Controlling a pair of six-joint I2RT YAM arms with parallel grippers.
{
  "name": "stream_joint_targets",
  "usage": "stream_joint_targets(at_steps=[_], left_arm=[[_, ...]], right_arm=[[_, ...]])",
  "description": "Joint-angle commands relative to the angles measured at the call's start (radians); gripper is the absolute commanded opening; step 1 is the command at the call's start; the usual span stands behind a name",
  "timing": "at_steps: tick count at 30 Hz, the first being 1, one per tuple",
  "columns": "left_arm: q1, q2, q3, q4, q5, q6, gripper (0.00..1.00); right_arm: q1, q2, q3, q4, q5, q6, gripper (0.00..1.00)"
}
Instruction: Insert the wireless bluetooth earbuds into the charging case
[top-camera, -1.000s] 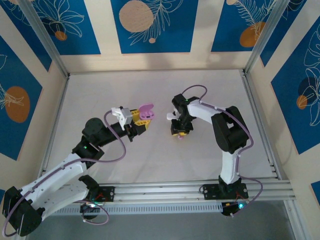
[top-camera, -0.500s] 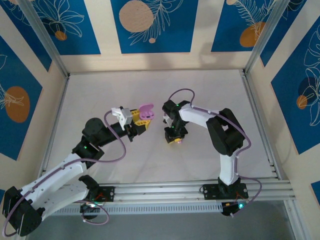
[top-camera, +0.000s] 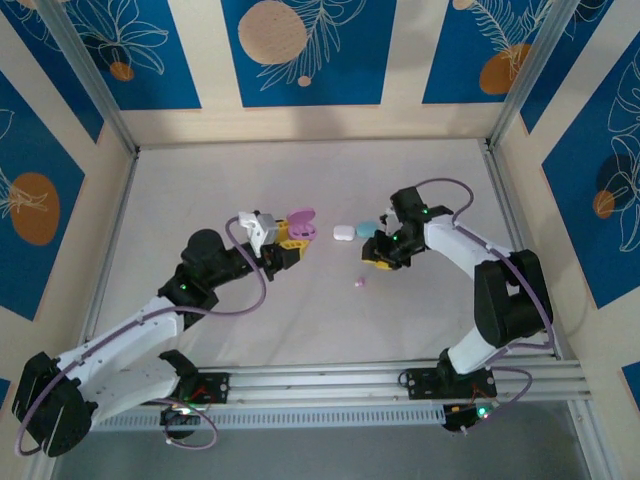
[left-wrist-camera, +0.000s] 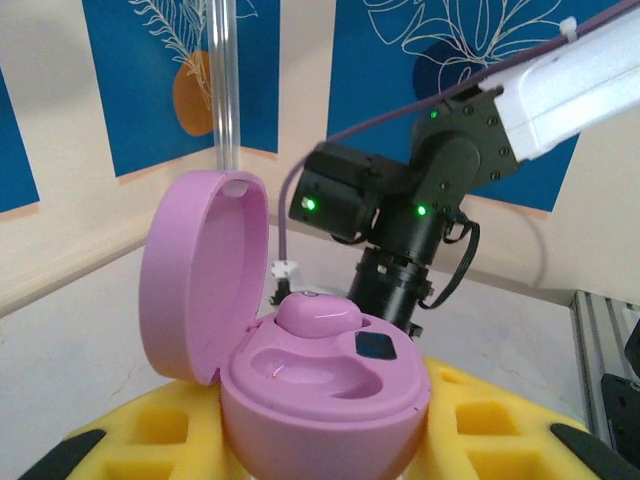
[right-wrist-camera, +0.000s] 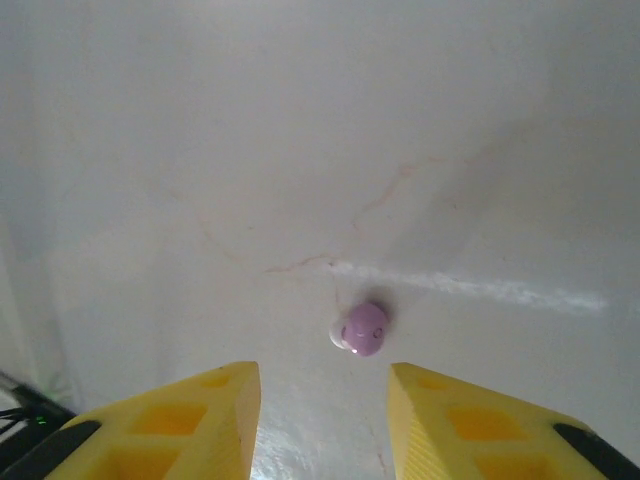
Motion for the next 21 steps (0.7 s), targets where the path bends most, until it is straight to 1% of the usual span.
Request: stream_joint_targets(at_steps=[1,6,15,21], left_arm=[[-0.005,-0.004,0.005,0.073,0.016,-0.01,0.29],[-0.005,-0.01,0.011,0.056,0.015,-0.004,0.29],[-0.004,-0.023,0.02,0.025,0.007,0.007,0.28],[-0.004,-0.026,0.021,0.019,0.005,0.005,0.28]], right_arm=[[0.002,-0.016,-0.046,0.08,-0.143,0.087,0.4],[0.01,0.004,-0.07,0.116,-0.163,0.115,0.4],[0.046,0.047,-0.064,0.118,-0.128,0.115,0.42],[0.05,0.056,-0.07,0.129,-0.139,0.114,0.43]])
